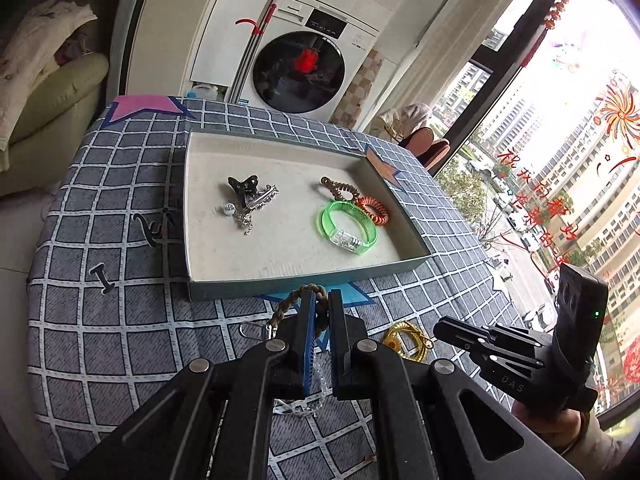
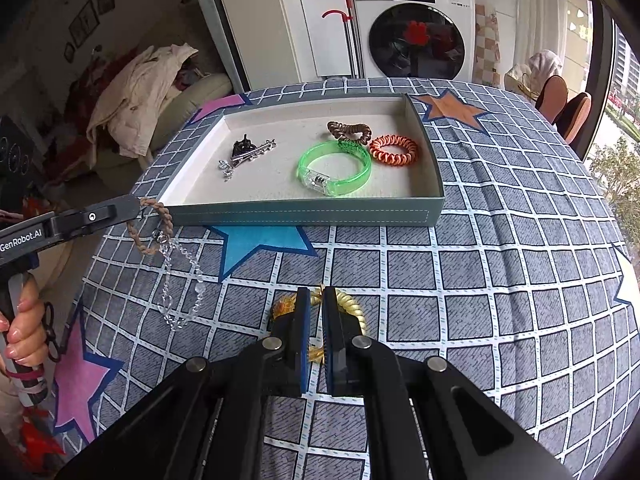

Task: Organize jewelry
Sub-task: 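Lift and carry the hair tie and braided bracelet over the tray with both tools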

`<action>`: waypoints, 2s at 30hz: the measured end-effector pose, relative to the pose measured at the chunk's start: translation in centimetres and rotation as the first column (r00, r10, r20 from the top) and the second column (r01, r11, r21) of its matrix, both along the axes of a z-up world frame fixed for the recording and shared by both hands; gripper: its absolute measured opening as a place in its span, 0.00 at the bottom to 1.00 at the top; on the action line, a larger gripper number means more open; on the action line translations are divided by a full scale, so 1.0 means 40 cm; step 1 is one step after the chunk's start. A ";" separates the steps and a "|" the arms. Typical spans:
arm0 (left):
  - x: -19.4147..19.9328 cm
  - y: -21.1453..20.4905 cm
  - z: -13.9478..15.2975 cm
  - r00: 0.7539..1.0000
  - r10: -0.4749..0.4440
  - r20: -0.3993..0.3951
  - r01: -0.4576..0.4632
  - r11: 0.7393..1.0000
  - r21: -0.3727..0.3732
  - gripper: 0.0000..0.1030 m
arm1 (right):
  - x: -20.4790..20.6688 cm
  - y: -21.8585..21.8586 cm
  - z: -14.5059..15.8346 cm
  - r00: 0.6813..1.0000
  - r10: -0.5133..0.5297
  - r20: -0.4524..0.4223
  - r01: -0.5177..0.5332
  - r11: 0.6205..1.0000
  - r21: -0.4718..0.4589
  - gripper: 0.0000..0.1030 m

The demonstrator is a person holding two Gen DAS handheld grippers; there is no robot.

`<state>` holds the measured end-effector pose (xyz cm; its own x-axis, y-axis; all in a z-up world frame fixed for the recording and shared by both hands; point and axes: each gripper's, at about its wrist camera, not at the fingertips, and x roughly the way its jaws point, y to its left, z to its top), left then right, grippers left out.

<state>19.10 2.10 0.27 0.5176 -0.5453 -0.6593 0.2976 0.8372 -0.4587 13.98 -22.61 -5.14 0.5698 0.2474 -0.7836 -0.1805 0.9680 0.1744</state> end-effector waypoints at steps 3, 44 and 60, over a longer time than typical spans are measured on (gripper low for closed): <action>-0.005 0.001 0.022 1.000 -0.005 0.022 0.005 1.000 -0.007 0.25 | -0.001 0.003 0.018 1.000 0.006 0.013 -0.006 1.000 0.008 0.06; 0.077 -0.031 0.046 0.998 0.024 0.062 -0.024 1.000 0.008 0.25 | 0.041 0.013 -0.072 0.979 0.114 -0.171 -0.128 0.989 -0.074 0.06; 0.109 -0.042 0.022 0.997 0.039 0.061 -0.044 0.996 0.072 0.25 | 0.159 0.009 0.104 0.999 0.046 0.023 -0.047 0.999 0.025 0.04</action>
<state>23.48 0.42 1.15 0.5783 -0.4740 -0.6640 0.2869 0.8801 -0.3784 20.34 -22.24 -0.98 0.5746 0.2936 -0.7639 -0.2295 0.9538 0.1940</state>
